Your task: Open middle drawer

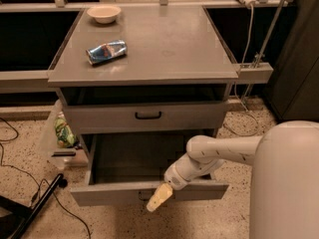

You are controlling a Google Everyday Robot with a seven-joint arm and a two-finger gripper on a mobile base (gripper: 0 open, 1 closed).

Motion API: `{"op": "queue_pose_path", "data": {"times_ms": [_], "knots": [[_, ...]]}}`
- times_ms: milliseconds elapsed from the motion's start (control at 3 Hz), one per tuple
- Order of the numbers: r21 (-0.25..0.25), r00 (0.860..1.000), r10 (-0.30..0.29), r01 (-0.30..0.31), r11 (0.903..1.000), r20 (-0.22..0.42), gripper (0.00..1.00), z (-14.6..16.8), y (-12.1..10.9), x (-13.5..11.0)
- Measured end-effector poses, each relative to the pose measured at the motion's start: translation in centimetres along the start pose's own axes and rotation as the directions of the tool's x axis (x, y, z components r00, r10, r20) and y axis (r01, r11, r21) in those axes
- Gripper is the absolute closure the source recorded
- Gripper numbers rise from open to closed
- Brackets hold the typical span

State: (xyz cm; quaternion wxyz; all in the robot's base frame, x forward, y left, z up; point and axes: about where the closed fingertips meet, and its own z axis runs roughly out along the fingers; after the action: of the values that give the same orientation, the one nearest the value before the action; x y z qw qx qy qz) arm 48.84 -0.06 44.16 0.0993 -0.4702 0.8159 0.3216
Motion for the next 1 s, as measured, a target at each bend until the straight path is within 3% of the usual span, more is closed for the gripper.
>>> {"op": "queue_pose_path", "data": {"times_ms": [667, 1000], "knots": [[-0.026, 1.0, 0.016, -0.017, 0.9995, -0.018, 0.0, 0.8, 1.5, 0.7], [-0.055, 0.999, 0.032, -0.034, 0.9979, -0.038, 0.0, 1.0, 4.4, 2.4]]}}
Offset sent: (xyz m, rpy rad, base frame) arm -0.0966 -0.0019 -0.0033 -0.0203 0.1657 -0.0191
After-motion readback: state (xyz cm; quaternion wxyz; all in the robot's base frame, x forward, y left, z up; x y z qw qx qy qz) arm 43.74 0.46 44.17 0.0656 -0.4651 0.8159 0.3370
